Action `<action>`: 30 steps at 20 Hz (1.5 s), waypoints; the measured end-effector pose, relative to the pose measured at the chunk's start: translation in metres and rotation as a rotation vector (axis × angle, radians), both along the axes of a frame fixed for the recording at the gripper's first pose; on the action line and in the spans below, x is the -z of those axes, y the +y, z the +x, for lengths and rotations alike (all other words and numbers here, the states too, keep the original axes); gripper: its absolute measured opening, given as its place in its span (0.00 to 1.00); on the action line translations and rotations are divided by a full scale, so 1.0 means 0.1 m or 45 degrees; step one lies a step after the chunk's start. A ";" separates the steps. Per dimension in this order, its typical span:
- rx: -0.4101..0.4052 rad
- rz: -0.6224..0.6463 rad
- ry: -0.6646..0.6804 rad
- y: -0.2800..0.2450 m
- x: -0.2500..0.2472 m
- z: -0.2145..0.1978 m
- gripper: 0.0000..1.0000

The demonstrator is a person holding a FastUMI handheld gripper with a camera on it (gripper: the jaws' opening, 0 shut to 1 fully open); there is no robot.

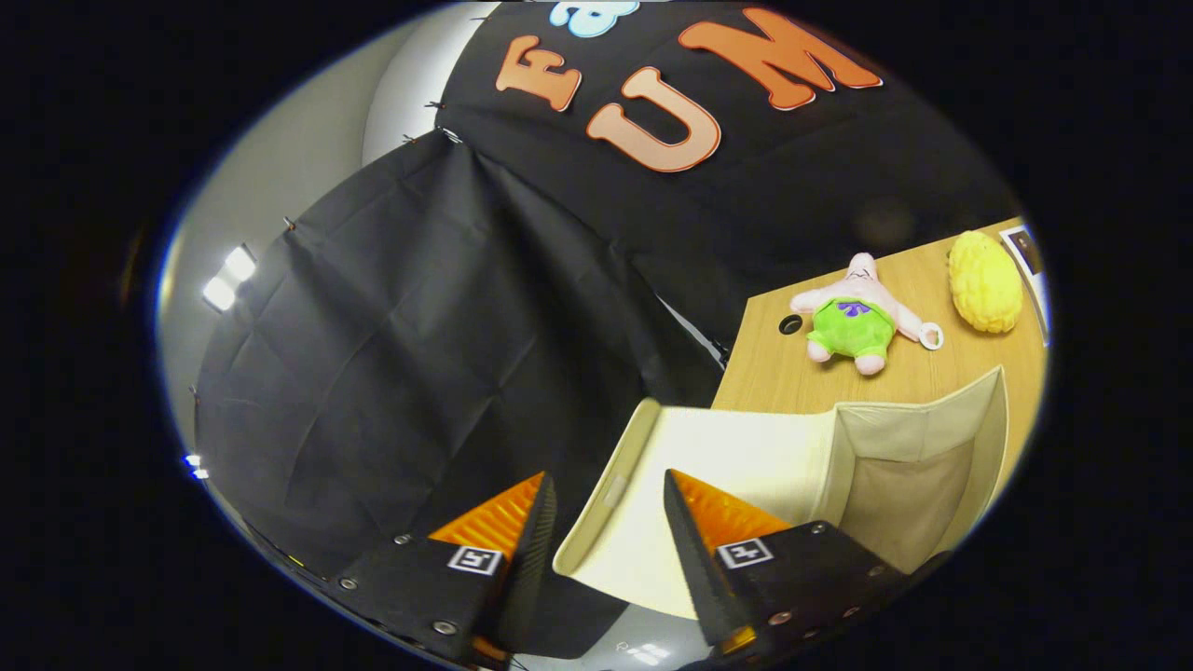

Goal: Open the storage box then place both shoes into the box .Put the left shoe in first, then the right shoe, with the right side of both shoes facing outward in a uniform manner.

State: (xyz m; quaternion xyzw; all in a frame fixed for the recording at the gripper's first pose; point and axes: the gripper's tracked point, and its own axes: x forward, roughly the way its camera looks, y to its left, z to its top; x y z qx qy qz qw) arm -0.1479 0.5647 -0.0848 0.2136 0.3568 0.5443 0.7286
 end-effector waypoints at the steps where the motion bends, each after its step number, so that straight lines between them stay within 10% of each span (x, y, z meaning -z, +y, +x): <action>1: 0.025 -0.016 -0.020 -0.03 0.03 0.06 0.79; 4: 0.129 -0.051 -0.097 -0.24 0.09 0.30 0.98; 30: 0.905 -0.728 -0.261 -3.82 1.92 1.75 0.98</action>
